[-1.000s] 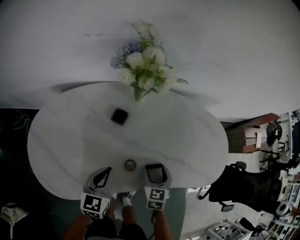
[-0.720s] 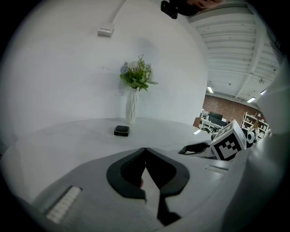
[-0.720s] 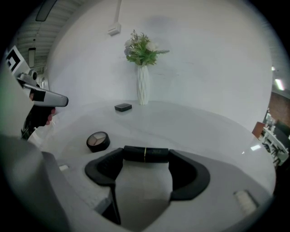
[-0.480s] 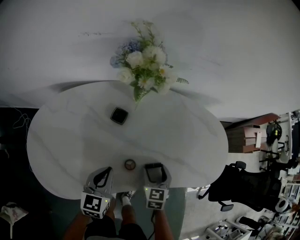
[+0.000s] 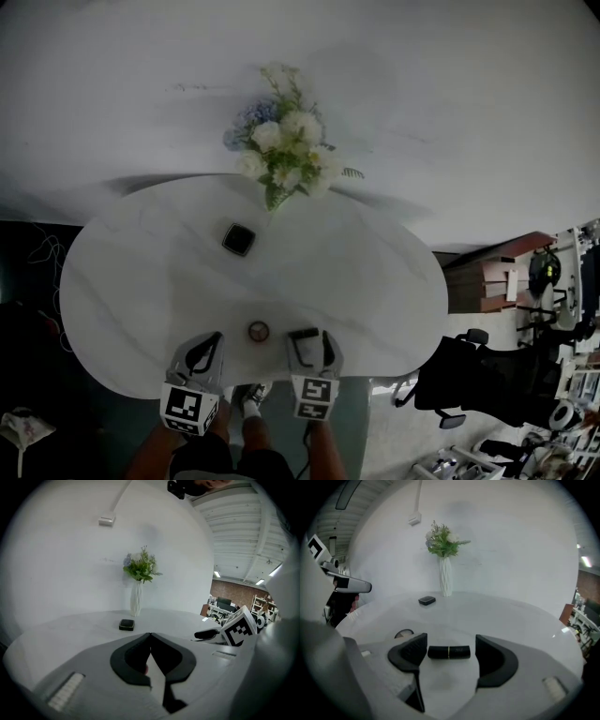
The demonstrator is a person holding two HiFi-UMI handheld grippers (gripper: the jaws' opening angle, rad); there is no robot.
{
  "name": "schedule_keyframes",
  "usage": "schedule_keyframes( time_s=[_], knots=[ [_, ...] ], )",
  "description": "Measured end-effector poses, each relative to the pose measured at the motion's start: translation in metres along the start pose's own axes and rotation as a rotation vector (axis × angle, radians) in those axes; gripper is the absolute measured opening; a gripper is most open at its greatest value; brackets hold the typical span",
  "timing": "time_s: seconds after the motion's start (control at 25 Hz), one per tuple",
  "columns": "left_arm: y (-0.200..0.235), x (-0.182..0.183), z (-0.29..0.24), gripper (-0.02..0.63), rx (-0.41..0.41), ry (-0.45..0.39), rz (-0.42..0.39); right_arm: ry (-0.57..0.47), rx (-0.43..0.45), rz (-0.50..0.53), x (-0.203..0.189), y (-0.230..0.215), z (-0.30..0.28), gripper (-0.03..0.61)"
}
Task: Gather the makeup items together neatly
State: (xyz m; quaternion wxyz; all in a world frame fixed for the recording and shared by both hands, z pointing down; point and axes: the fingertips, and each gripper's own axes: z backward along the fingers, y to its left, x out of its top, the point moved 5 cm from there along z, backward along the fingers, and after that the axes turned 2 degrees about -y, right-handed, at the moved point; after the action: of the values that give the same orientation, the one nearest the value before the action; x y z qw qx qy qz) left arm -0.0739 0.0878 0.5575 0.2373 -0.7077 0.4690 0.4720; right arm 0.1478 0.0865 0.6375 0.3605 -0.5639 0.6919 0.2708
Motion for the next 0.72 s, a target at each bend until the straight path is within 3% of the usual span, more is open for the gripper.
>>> schedule_keyframes(
  time_s=[0.56, 0.72],
  knots=[
    [-0.006, 0.109, 0.056, 0.009, 0.073, -0.215, -0.059, -0.335, 0.084, 0.029, 0.142, 0.02, 0.089, 0.319],
    [-0.005, 0.134, 0.078, 0.009, 0.102, -0.268, -0.076, -0.425, 0.089, 0.067, 0.175, 0.03, 0.118, 0.208]
  ],
)
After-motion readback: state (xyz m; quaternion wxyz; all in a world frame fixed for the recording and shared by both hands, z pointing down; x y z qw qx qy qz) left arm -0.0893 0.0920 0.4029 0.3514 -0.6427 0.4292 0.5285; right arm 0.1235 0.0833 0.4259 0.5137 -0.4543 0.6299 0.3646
